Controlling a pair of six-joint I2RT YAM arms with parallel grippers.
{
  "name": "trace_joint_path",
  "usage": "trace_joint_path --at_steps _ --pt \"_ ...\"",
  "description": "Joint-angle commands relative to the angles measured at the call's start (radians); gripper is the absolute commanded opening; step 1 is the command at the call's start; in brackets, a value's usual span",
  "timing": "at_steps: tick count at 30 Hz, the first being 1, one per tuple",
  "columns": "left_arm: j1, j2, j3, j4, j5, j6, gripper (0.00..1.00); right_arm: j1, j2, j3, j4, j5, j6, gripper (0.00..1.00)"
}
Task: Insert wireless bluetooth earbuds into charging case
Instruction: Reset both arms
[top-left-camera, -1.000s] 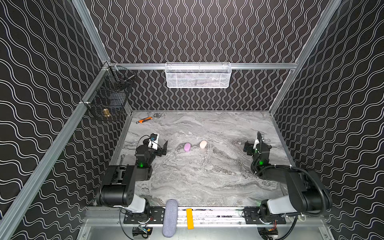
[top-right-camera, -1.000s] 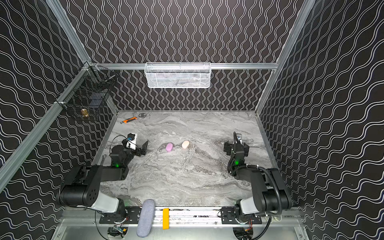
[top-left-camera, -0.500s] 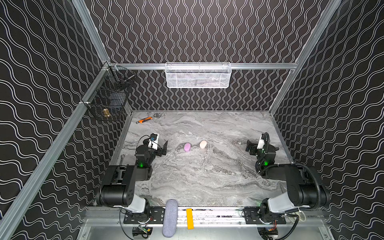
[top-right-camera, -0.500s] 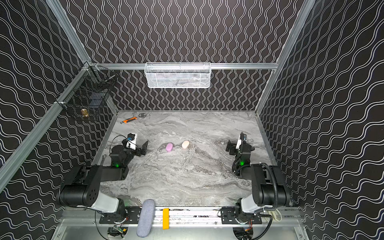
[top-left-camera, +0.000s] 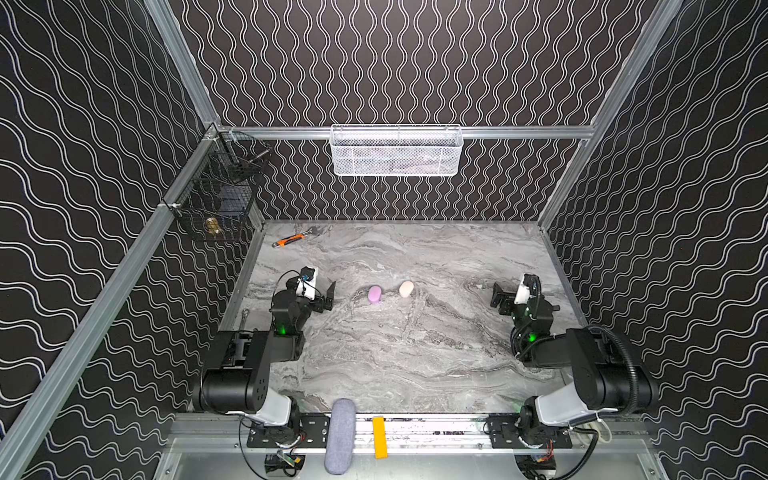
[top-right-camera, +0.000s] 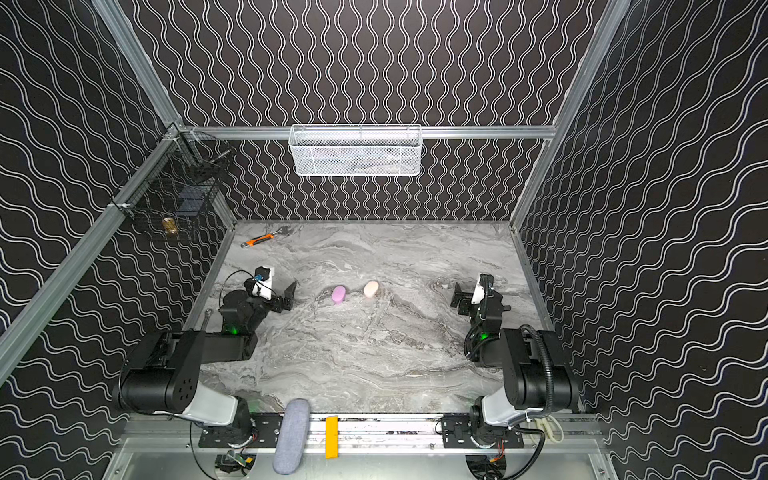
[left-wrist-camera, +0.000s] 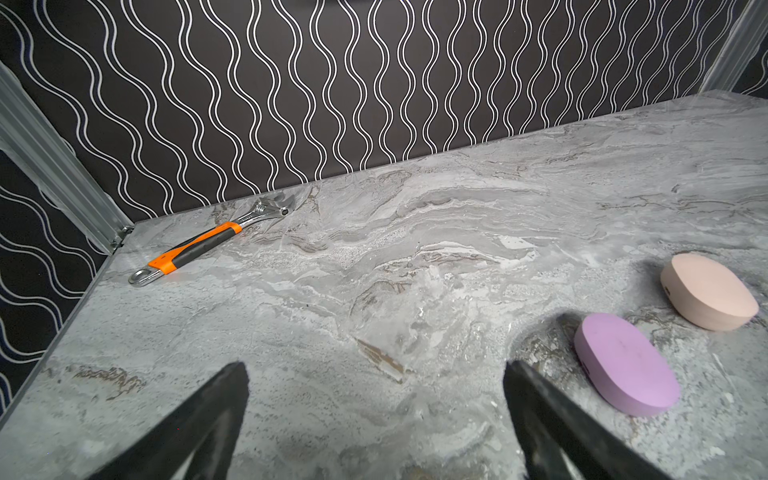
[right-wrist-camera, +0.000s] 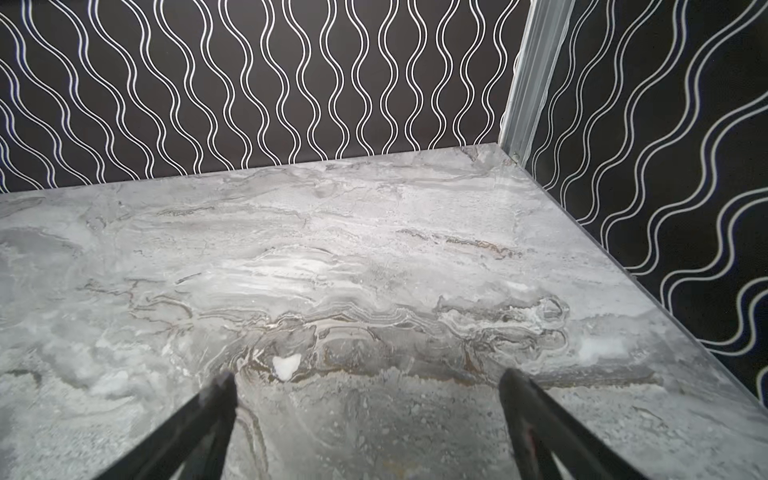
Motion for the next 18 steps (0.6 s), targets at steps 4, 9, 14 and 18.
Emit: trace_joint_path --at_steps 4,9,14,18 --pt "0.001 0.002 0.006 0.029 0.006 -0.003 0.99 0.003 0.011 0.003 0.073 -0.006 0.005 1.0" --pt "0.0 0.002 0.007 0.029 0.006 -0.003 0.99 -0.018 0.008 0.012 0.049 -0.059 0.012 1.0" --pt "0.0 0.002 0.008 0.029 0.006 -0.004 0.99 -0.018 0.006 0.012 0.046 -0.056 0.01 1.0" --pt "0.0 0.004 0.008 0.029 0.005 -0.002 0.99 -0.017 0.005 0.012 0.046 -0.054 0.009 1.0"
